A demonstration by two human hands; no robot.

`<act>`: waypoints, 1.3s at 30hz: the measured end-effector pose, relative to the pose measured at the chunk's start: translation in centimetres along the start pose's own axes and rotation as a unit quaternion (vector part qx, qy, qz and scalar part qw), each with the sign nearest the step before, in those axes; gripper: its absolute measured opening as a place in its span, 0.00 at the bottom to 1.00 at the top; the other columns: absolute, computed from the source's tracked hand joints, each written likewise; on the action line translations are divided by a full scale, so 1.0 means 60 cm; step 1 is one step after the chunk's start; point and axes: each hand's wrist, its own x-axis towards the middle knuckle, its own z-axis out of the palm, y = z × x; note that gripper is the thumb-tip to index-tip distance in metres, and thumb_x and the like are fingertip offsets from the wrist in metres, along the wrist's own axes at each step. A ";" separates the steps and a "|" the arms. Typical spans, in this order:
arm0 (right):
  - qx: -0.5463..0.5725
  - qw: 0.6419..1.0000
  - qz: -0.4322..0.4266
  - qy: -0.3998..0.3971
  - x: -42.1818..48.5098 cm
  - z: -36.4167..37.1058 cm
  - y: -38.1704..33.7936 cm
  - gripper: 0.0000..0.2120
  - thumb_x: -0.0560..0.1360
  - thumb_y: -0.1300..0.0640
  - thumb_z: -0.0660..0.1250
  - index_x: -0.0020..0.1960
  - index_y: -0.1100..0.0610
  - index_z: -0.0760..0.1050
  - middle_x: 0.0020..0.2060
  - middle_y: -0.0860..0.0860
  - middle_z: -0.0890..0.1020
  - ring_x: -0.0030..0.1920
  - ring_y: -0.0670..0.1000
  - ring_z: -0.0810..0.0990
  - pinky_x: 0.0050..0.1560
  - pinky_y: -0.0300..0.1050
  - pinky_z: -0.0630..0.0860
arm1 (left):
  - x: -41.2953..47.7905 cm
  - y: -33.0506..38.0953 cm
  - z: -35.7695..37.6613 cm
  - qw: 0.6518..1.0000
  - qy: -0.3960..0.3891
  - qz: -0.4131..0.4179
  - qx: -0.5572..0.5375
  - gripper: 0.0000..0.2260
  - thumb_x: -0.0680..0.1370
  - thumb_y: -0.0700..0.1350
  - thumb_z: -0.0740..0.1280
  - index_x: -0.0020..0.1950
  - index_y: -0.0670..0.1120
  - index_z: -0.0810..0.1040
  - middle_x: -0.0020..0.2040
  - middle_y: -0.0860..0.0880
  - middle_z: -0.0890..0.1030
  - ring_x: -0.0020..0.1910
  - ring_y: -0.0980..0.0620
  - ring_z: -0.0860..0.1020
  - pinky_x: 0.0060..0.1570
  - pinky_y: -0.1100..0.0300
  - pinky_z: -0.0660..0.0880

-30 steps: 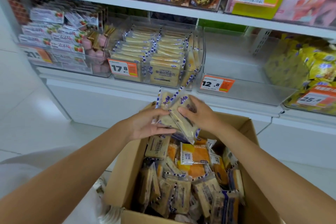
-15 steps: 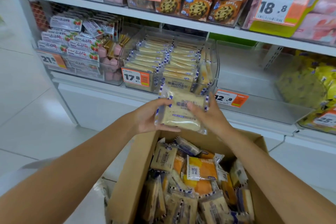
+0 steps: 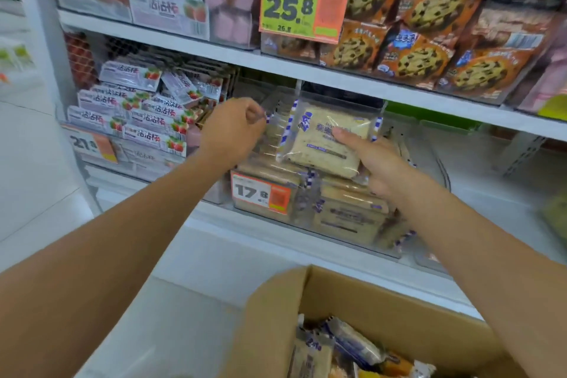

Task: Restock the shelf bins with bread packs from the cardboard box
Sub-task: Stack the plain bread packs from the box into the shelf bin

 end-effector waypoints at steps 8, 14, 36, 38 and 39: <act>-0.078 0.979 -0.143 0.120 0.219 0.070 -0.034 0.40 0.63 0.42 0.78 0.70 0.56 0.70 0.64 0.48 0.76 0.64 0.50 0.75 0.62 0.48 0.75 | 0.077 -0.078 0.044 0.993 0.019 0.029 -0.112 0.08 0.76 0.42 0.71 0.51 0.54 0.82 0.45 0.58 0.79 0.44 0.57 0.78 0.42 0.71 0.74; -0.172 0.932 -0.276 0.162 0.290 0.093 -0.018 0.26 0.71 0.52 0.76 0.63 0.62 0.72 0.52 0.53 0.78 0.57 0.51 0.79 0.45 0.30 0.68 | 0.074 -0.083 0.053 0.981 0.039 0.036 -0.185 0.08 0.75 0.39 0.72 0.46 0.53 0.82 0.39 0.56 0.79 0.29 0.65 0.73 0.29 0.75 0.66; -0.171 0.923 -0.251 0.236 0.317 0.102 -0.007 0.26 0.76 0.42 0.65 0.63 0.62 0.69 0.48 0.50 0.74 0.49 0.49 0.75 0.37 0.31 0.63 | 0.062 -0.077 0.052 0.974 0.041 0.023 -0.221 0.08 0.77 0.40 0.67 0.46 0.51 0.83 0.33 0.54 0.77 0.24 0.62 0.70 0.26 0.74 0.64; -0.210 0.924 -0.238 0.215 0.318 0.103 -0.007 0.27 0.76 0.40 0.65 0.63 0.61 0.69 0.49 0.50 0.75 0.48 0.49 0.74 0.41 0.31 0.65 | 0.062 -0.077 0.052 0.974 0.044 0.022 -0.220 0.08 0.77 0.40 0.67 0.45 0.52 0.83 0.31 0.56 0.76 0.24 0.62 0.70 0.26 0.74 0.64; -0.234 0.923 -0.229 0.201 0.314 0.105 -0.008 0.28 0.75 0.39 0.65 0.62 0.60 0.70 0.50 0.51 0.76 0.48 0.50 0.75 0.44 0.34 0.67 | 0.062 -0.078 0.053 0.974 0.045 0.023 -0.220 0.08 0.77 0.40 0.67 0.44 0.52 0.83 0.30 0.57 0.75 0.24 0.62 0.70 0.26 0.74 0.64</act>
